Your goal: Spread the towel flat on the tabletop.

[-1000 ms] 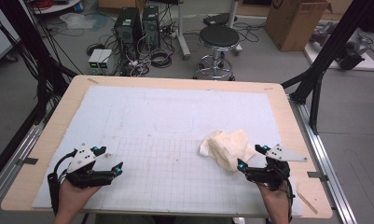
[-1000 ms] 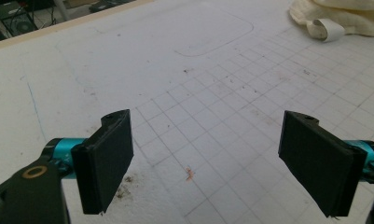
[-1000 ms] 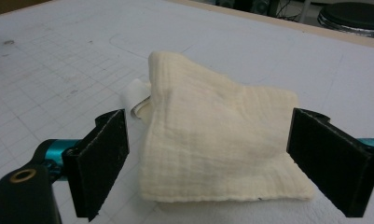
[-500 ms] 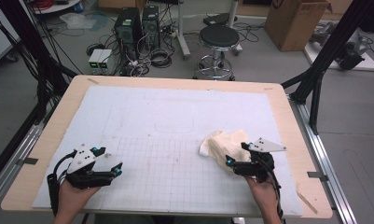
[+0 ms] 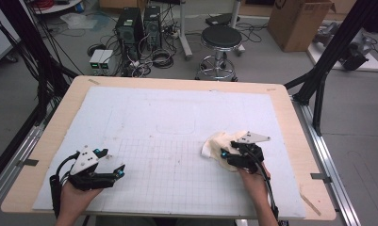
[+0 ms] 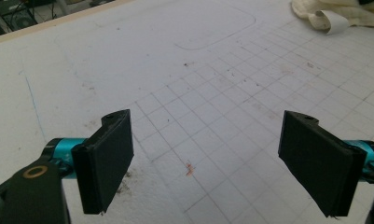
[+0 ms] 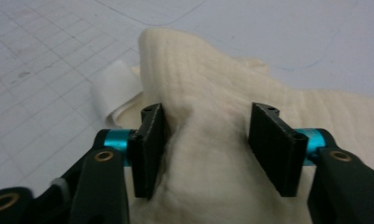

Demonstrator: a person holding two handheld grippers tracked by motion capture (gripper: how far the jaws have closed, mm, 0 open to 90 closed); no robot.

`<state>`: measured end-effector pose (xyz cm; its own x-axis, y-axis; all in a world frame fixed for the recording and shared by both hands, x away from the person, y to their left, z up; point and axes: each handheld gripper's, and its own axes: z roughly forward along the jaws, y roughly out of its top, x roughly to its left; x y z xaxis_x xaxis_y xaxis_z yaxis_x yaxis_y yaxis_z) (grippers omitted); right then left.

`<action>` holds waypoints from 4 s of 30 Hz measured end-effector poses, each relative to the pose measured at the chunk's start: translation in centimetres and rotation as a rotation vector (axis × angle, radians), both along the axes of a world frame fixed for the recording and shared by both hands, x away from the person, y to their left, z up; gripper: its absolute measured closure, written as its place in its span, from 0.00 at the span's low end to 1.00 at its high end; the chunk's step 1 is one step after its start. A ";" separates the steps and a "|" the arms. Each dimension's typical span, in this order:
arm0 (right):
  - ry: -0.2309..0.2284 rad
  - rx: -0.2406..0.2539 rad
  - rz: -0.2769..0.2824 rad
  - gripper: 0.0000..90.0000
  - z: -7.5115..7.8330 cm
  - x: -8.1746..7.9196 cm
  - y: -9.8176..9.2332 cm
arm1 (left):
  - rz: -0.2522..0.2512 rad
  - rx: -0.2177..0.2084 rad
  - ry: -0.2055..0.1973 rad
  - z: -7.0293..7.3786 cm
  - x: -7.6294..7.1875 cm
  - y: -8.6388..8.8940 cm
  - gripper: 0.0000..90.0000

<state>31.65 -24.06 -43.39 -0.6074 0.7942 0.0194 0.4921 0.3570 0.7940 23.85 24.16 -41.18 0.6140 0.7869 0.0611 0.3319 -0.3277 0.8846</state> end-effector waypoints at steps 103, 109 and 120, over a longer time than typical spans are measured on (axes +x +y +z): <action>0.062 0.057 0.295 0.68 0.5 -0.7 8.9 | -0.213 0.103 0.144 -2.2 2.7 -6.1 0.62; 0.120 0.003 0.288 0.73 -0.8 0.1 9.6 | -0.228 0.147 0.178 -2.6 3.3 -6.8 0.67; 0.119 -0.002 0.315 0.95 -0.7 0.0 9.7 | -0.248 0.152 0.163 -2.6 3.0 -7.0 0.91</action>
<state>31.69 -14.32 -44.11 -0.8168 0.5675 0.1040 0.4465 0.5076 0.7369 26.83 17.15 -43.76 0.7973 0.6014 0.0513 0.3587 -0.5405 0.7611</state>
